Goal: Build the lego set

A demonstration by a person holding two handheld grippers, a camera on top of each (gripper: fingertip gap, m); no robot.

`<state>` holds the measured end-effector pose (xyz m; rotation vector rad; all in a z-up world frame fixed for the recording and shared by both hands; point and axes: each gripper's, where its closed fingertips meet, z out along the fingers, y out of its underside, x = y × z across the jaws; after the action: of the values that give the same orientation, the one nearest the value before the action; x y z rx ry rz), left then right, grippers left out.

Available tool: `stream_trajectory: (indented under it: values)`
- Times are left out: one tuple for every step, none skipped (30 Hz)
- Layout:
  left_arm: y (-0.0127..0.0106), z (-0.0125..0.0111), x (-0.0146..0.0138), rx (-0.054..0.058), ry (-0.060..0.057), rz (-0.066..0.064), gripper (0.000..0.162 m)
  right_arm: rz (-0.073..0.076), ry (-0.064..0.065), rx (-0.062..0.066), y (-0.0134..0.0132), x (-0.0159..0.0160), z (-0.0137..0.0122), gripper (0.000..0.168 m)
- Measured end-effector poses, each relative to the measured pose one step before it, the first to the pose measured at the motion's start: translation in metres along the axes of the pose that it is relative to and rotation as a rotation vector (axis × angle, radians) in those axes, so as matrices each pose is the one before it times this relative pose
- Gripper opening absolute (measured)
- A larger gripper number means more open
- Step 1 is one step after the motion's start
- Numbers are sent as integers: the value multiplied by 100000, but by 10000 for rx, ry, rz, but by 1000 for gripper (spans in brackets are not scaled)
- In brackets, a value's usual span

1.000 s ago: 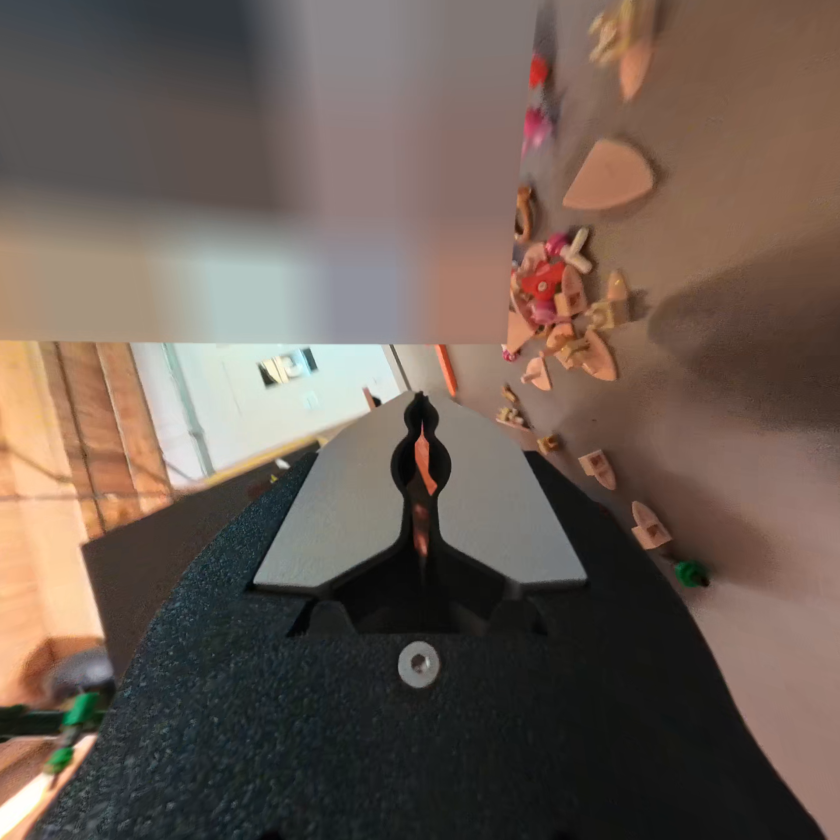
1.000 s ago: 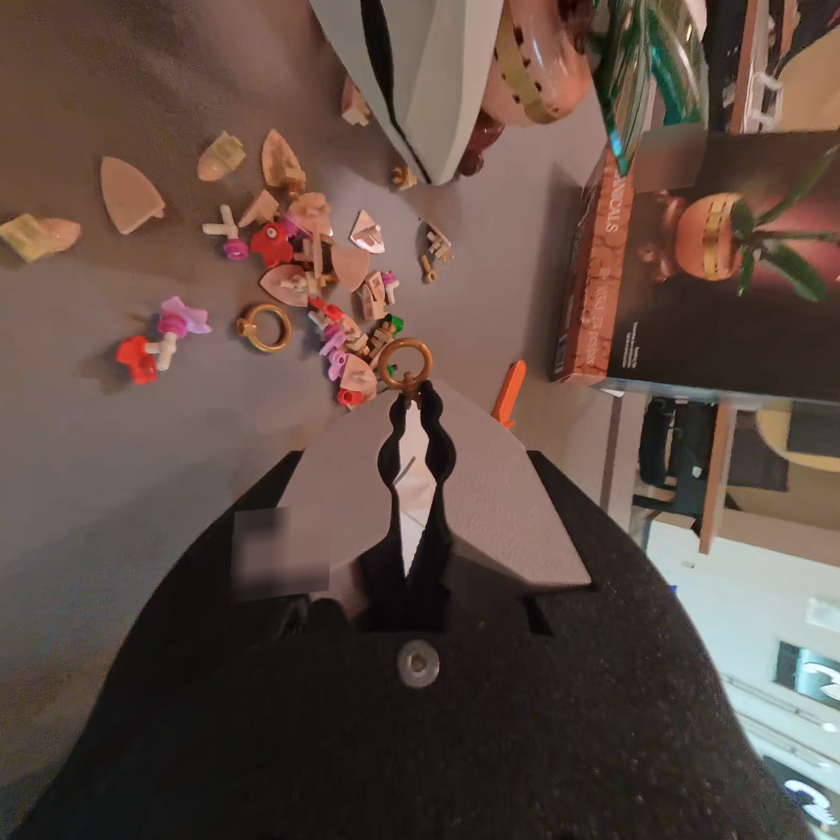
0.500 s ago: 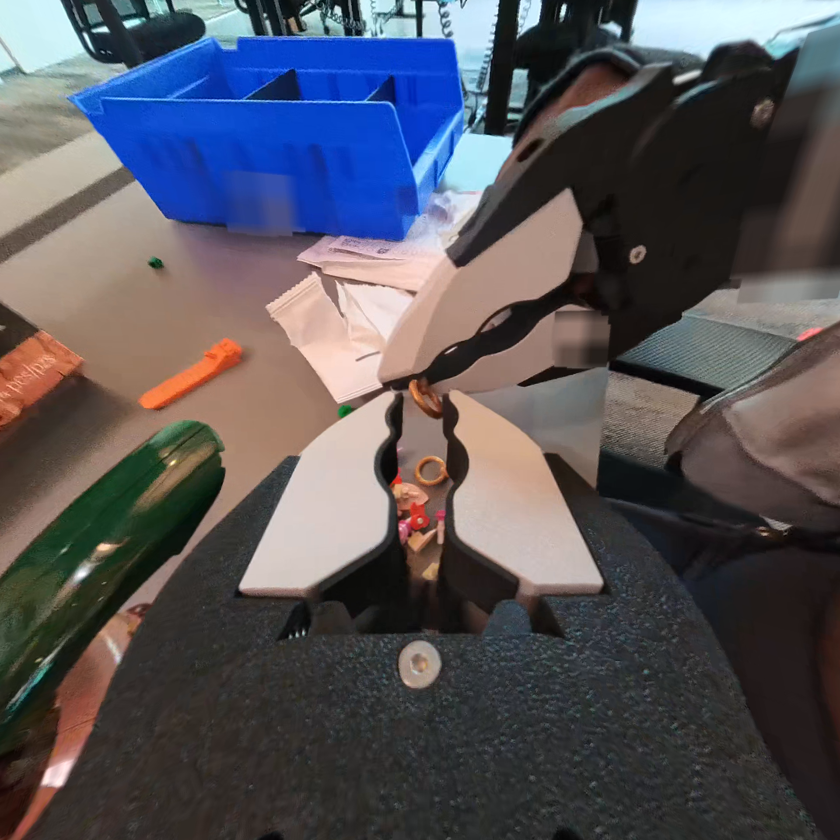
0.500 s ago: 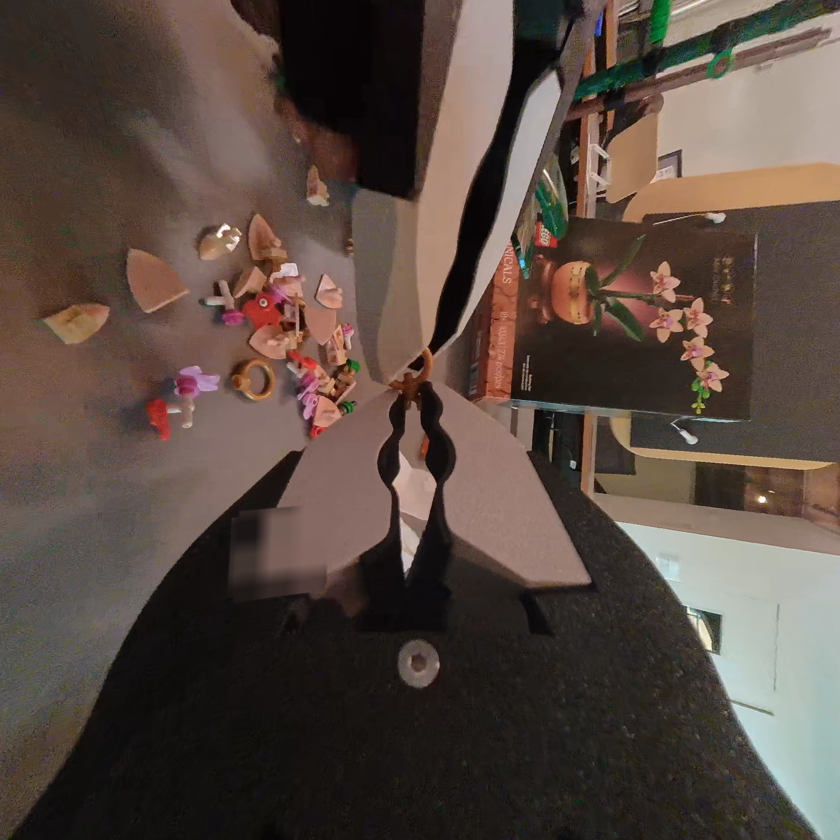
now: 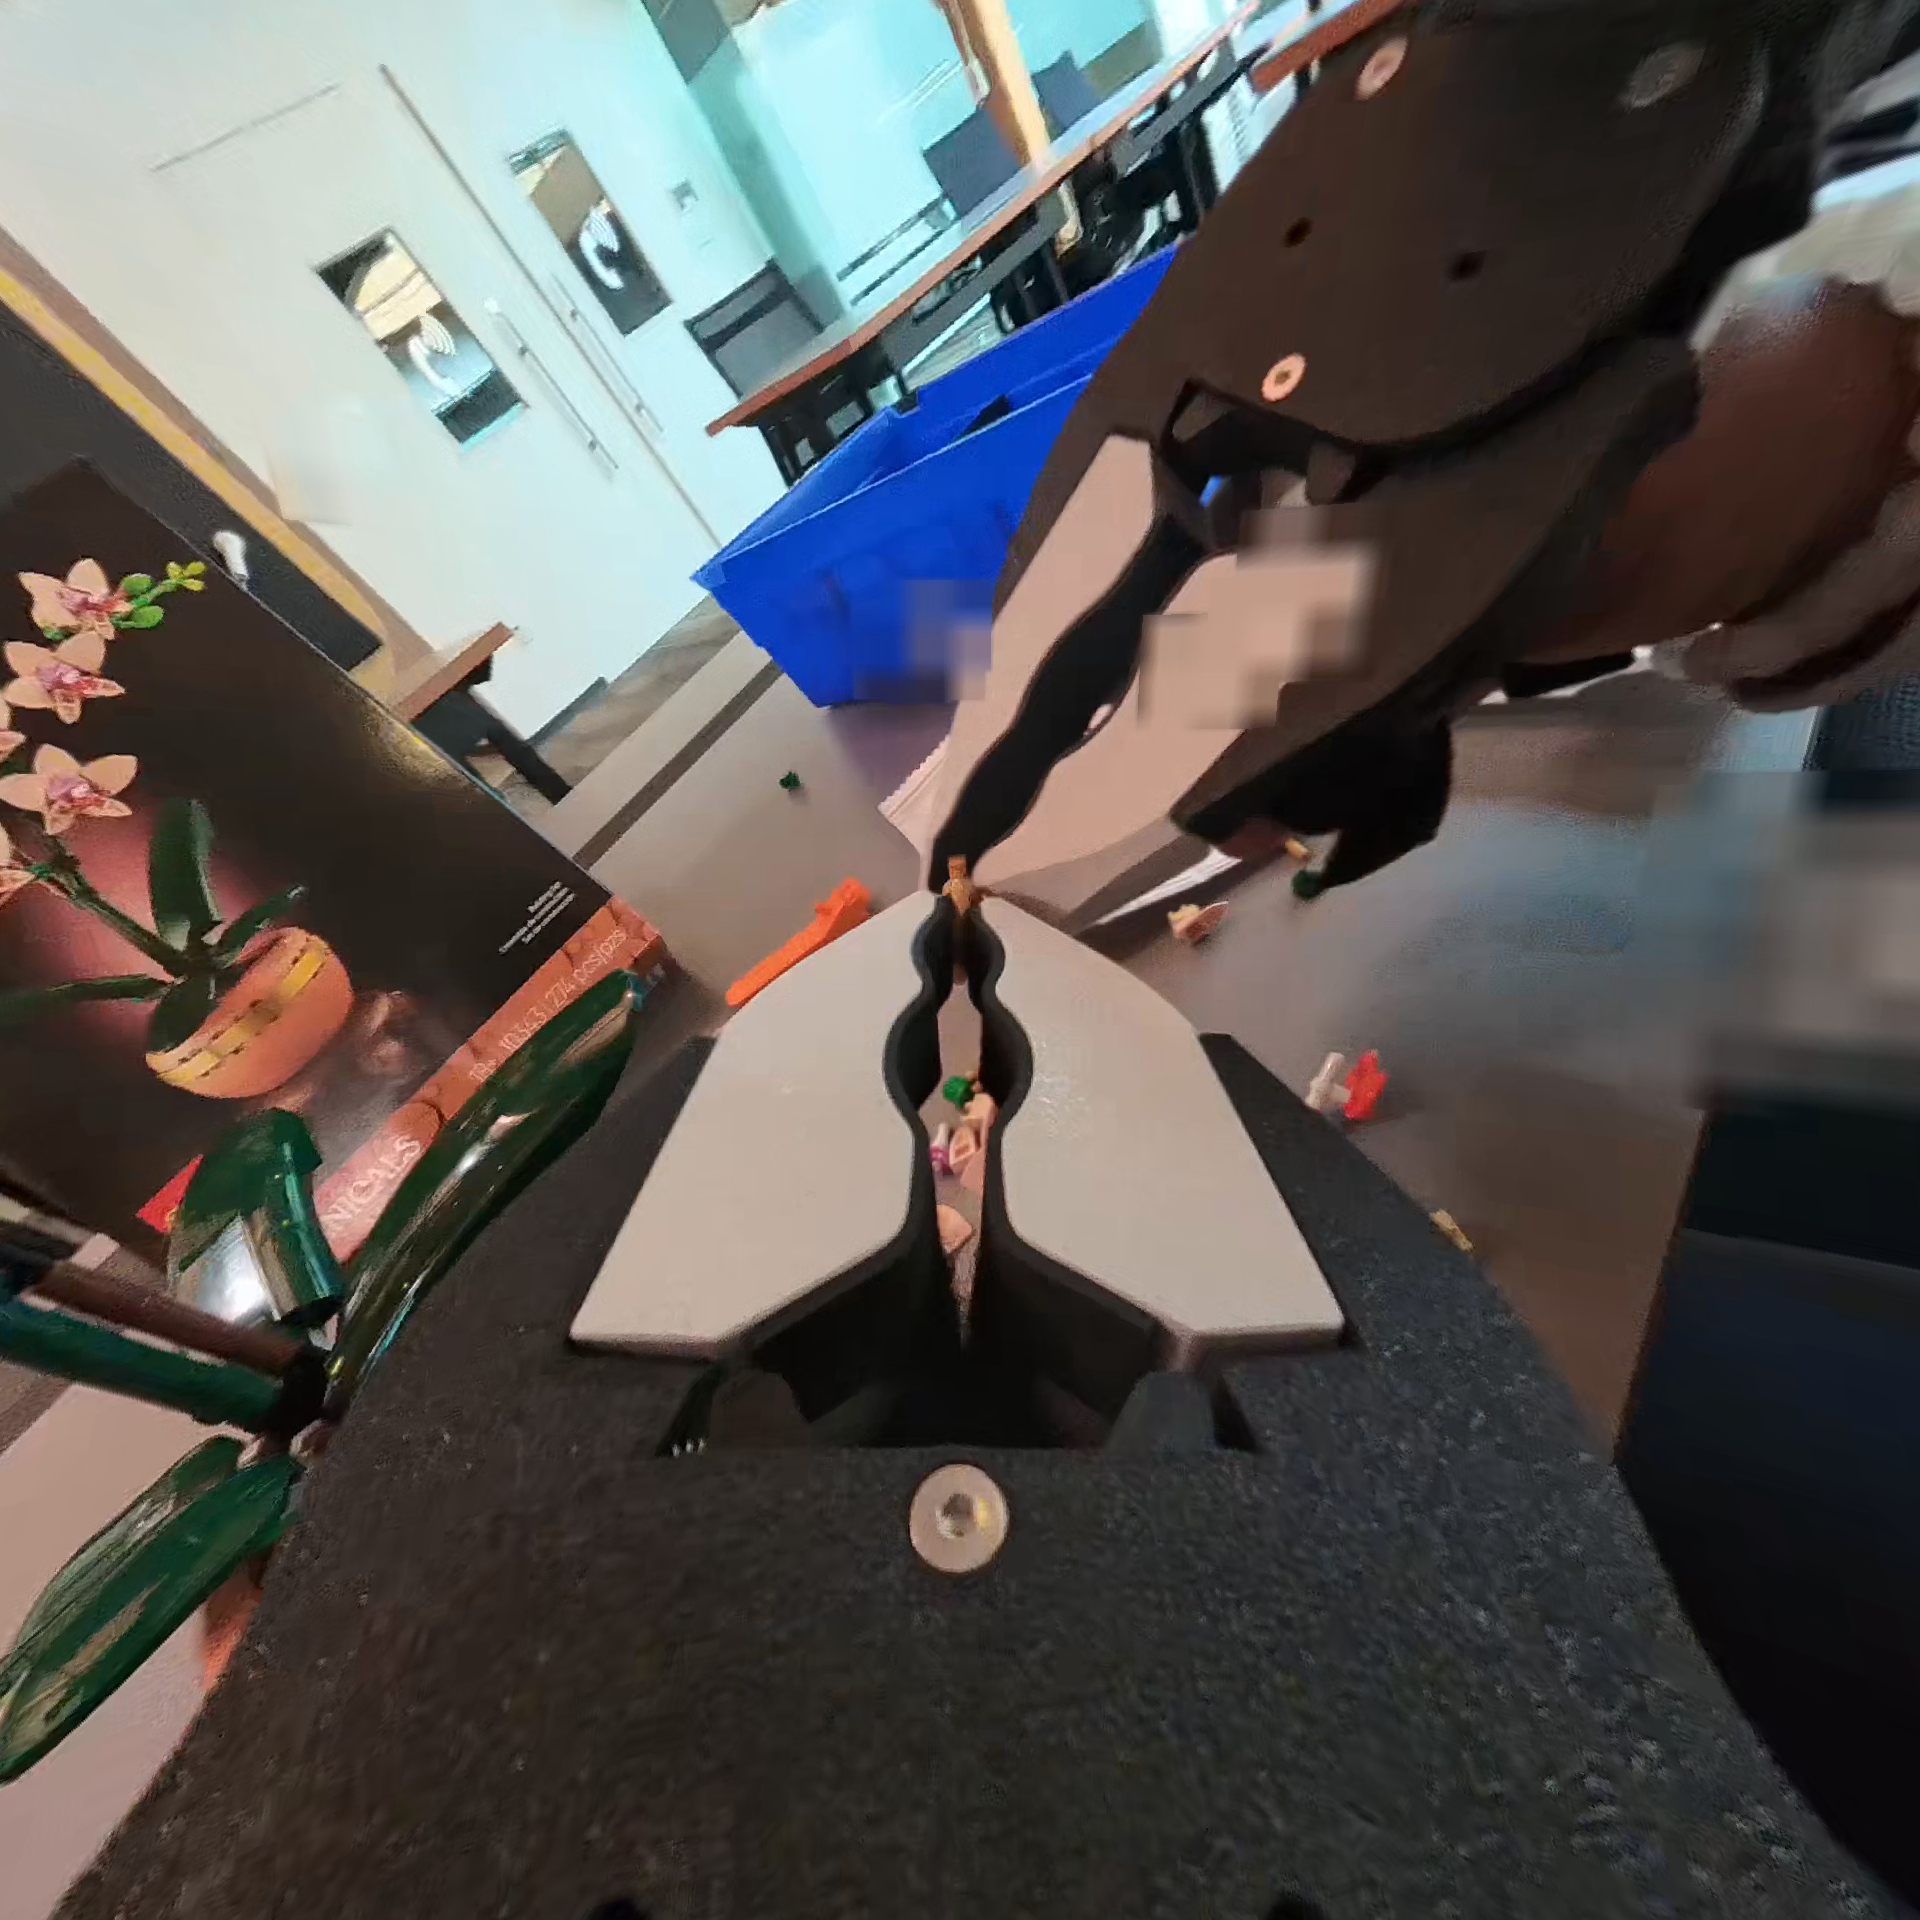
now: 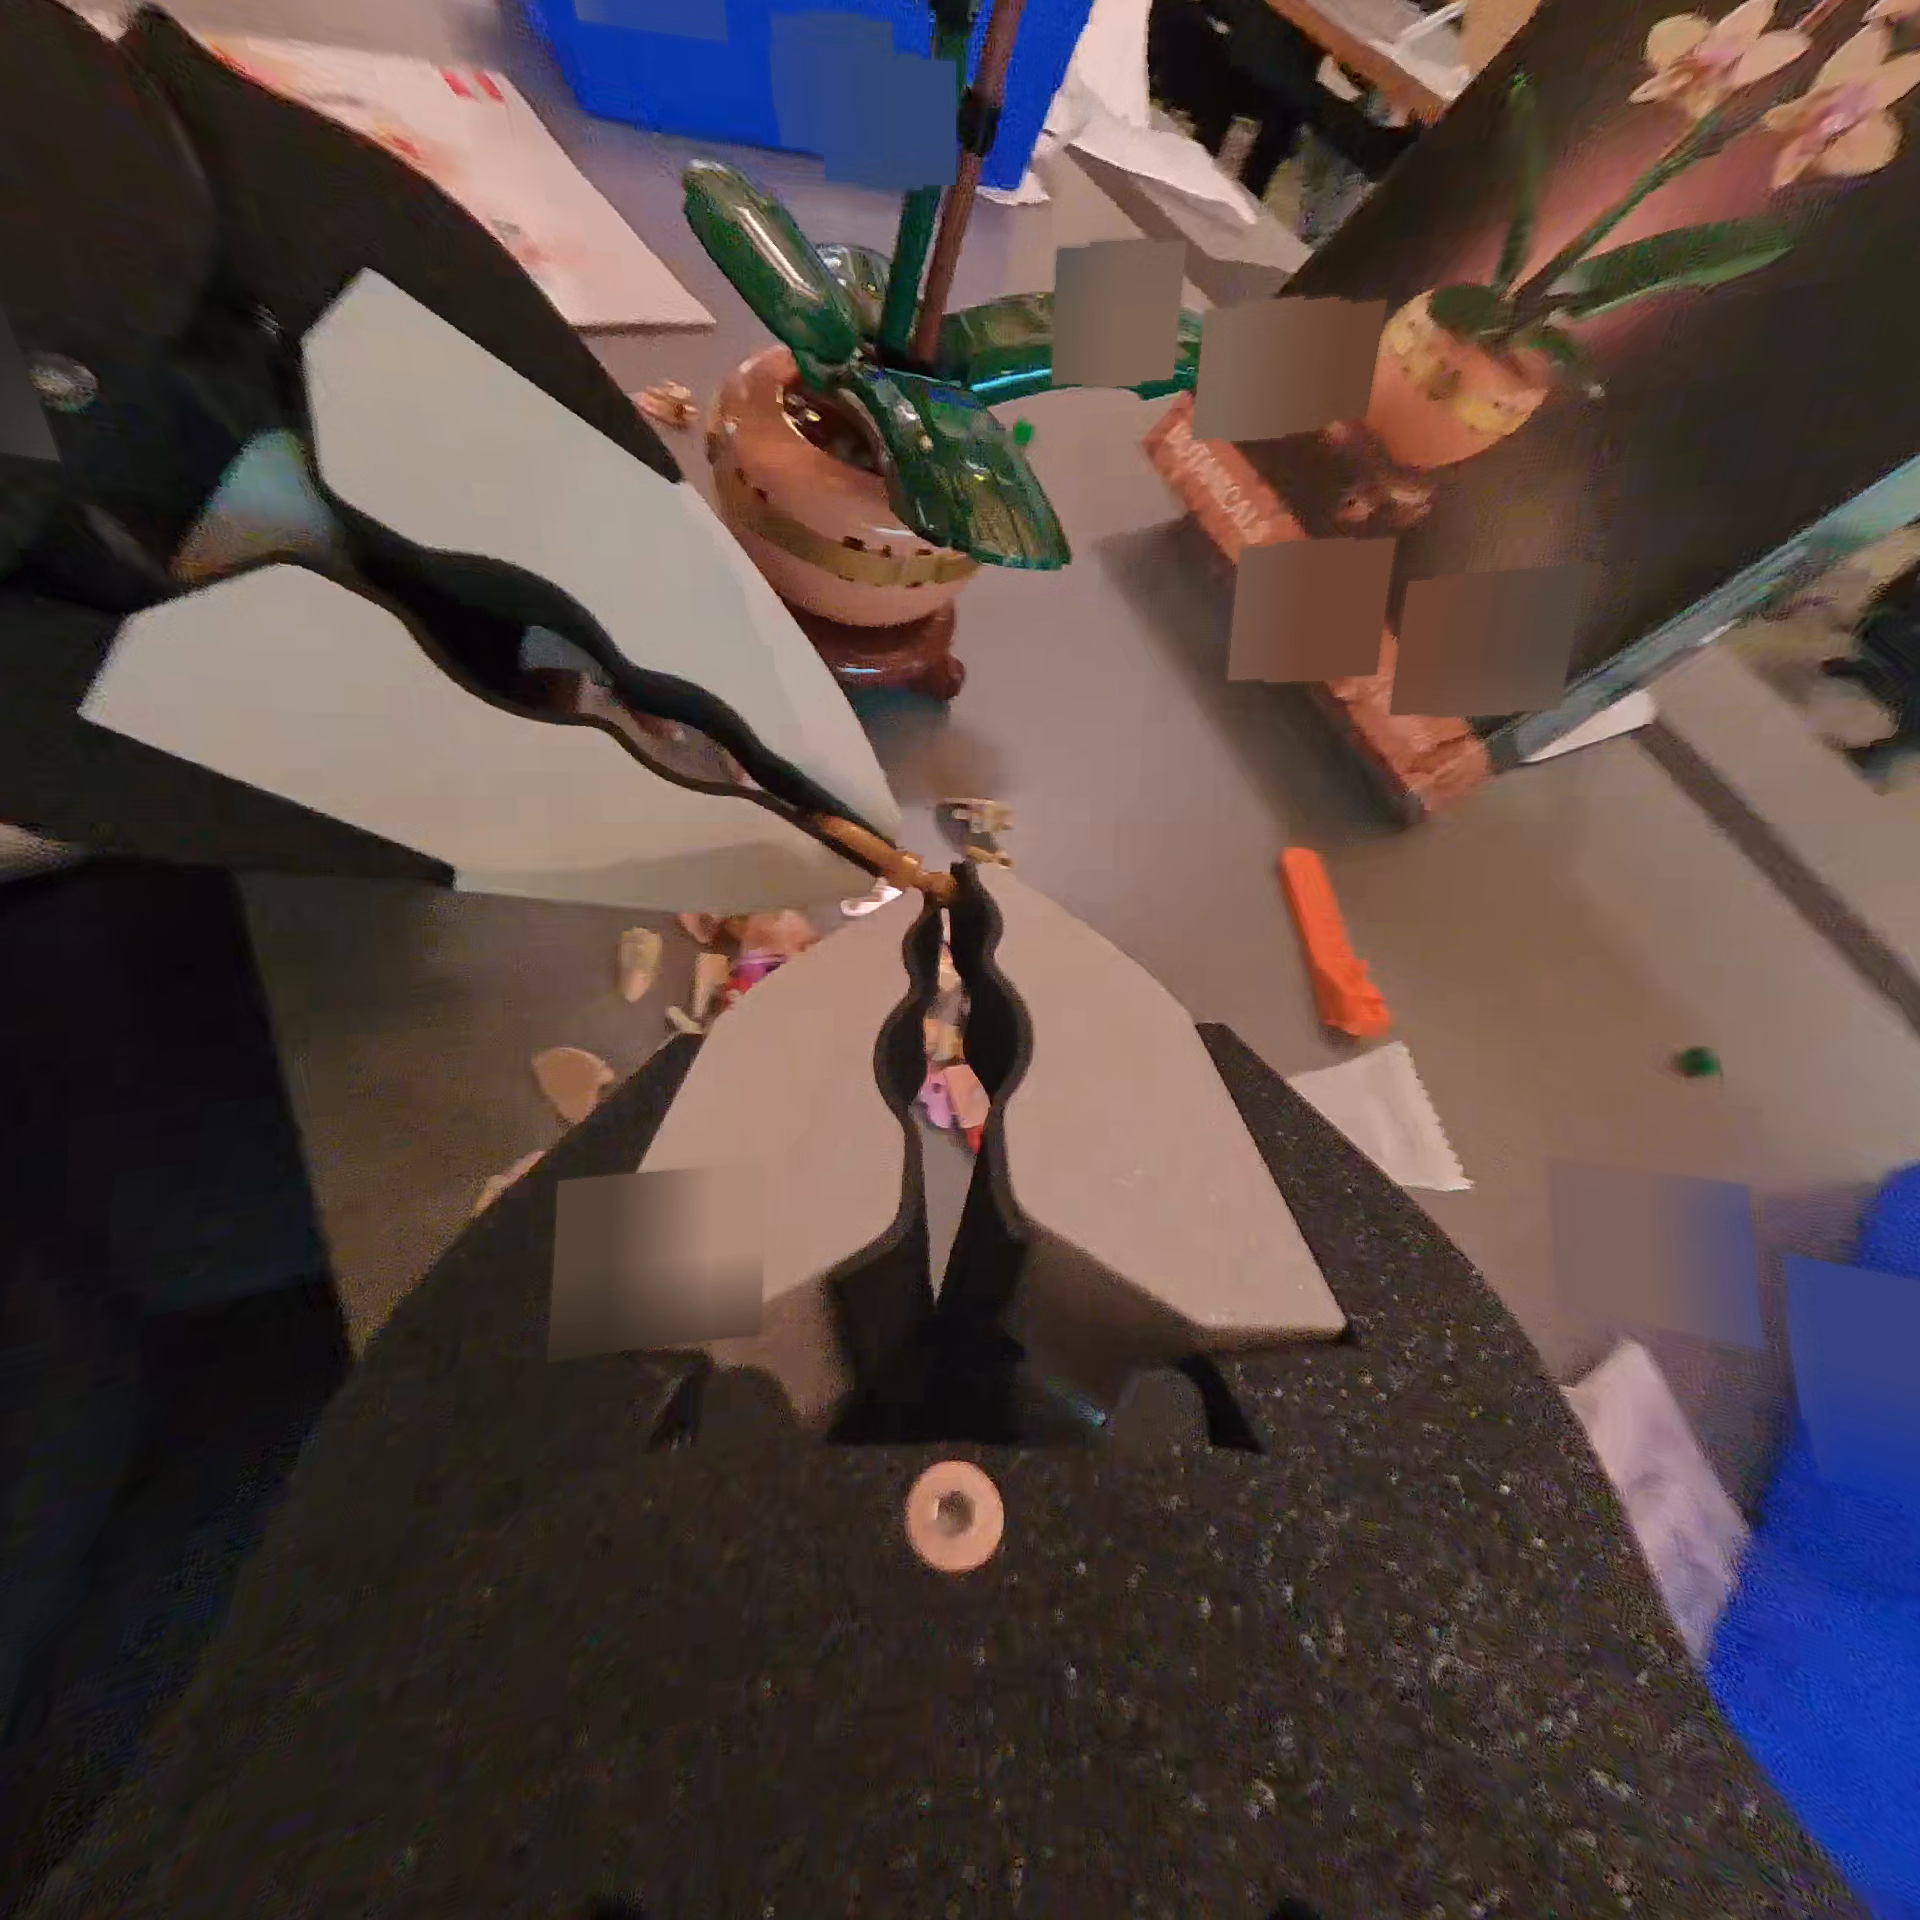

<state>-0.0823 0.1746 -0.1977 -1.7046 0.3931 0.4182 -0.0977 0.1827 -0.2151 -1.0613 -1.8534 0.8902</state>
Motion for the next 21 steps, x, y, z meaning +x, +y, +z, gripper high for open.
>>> stream_trajectory:
  values:
    - [-674,-533,575,253,185,54,1,-653,1728,-658,904,2316,-197,0]
    - [-580,-641,533,110,-17,151,1,-712,1750,-602,1672,3320,-264,0]
    - [203,-395,-118,-202,-316,500,1,620,-42,-206,1315,1136,-54,0]
    - [651,-185,-836,-94,-298,79,1,915,-1377,723,-903,-1301,-751,0]
    - [763,-10,-762,-60,160,-451,1,-472,-1222,780,-1386,-2225,-679,3]
    - [459,1,-550,-37,280,-296,1,-909,-279,-33,-427,-1120,-99,2]
    - [339,16,-504,-181,-12,474,1,-996,-179,-478,101,-705,95,0]
    - [308,94,-56,-282,31,914,1,-1133,-150,-252,-292,-627,24,5]
    - [171,120,284,-250,119,646,1,-1073,323,-162,-503,11,1,19]
    - [-62,118,446,-116,172,294,1,-979,251,-265,-484,-8,126,24]
    - [-130,127,451,-111,198,95,2,-866,254,-157,-585,-55,188,28]
    - [-136,123,244,-117,102,-146,1,-729,525,-143,-426,312,213,33]
    - [-277,32,32,33,58,-513,1,-832,519,-140,-200,225,164,37]
    - [-325,-13,20,120,191,-986,1,-673,667,-41,-185,328,85,34]
    - [-303,-47,2,142,298,-1368,1,-380,433,1,-154,0,75,33]
    - [-289,-63,0,162,338,-1380,1,-195,235,-83,-15,-243,78,32]
    - [-299,-81,49,184,343,-1139,1,-96,327,-60,-29,-21,-2,31]
    - [-328,-93,54,204,300,-975,1,-142,118,-78,-25,-203,2,31]
    - [-183,-36,104,107,299,-771,1,-157,253,-6,-91,65,-38,28]
    - [-11,16,182,21,301,-615,1,-170,497,29,-73,496,-103,19]
    - [100,37,150,-4,229,-552,1,-229,374,1,52,498,-56,7]
